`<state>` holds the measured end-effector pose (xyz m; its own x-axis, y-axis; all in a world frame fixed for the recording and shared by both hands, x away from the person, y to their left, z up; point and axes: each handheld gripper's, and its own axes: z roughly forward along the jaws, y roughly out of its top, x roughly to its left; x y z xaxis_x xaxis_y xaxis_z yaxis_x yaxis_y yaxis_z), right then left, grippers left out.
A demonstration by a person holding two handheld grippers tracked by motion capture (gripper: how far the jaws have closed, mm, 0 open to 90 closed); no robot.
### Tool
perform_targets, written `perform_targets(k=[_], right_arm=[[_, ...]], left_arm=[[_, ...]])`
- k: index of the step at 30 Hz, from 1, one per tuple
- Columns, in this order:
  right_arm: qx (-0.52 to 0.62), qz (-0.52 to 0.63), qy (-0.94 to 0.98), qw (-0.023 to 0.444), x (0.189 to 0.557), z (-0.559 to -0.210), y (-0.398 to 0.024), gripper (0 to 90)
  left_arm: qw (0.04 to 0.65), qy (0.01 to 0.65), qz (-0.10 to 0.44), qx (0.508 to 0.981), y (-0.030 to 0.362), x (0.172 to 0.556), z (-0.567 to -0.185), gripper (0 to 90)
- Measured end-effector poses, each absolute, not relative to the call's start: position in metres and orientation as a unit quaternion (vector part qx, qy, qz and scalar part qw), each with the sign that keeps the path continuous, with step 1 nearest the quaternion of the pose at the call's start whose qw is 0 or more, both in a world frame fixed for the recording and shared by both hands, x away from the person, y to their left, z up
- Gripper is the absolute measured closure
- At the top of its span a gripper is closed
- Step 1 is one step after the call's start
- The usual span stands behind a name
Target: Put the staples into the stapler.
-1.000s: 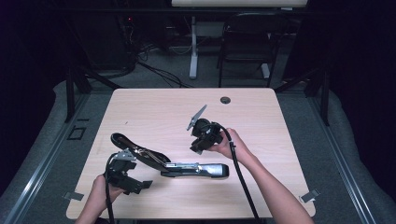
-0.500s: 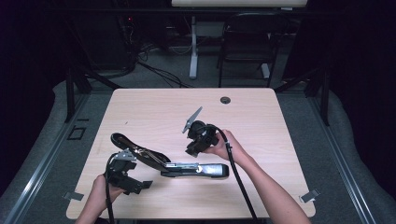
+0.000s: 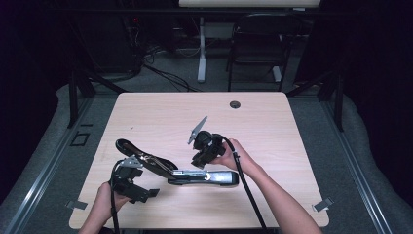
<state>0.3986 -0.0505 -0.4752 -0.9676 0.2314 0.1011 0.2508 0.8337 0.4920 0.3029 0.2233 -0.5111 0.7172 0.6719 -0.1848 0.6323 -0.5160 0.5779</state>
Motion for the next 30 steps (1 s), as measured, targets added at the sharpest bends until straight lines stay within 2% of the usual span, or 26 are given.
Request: perform_targets(k=[17,30], right_arm=[[-0.108,-0.242,-0.964,0.032,0.397,-0.493,-0.044,78.4],[-0.107,-0.231,-0.967,0.025,0.397,-0.499,-0.043,78.4]], left_arm=[[0.318,0.376,0.031,0.87,0.224,0.303,-0.512,0.1],[0.315,0.376,0.03,0.871,0.223,0.303,-0.512,0.1]])
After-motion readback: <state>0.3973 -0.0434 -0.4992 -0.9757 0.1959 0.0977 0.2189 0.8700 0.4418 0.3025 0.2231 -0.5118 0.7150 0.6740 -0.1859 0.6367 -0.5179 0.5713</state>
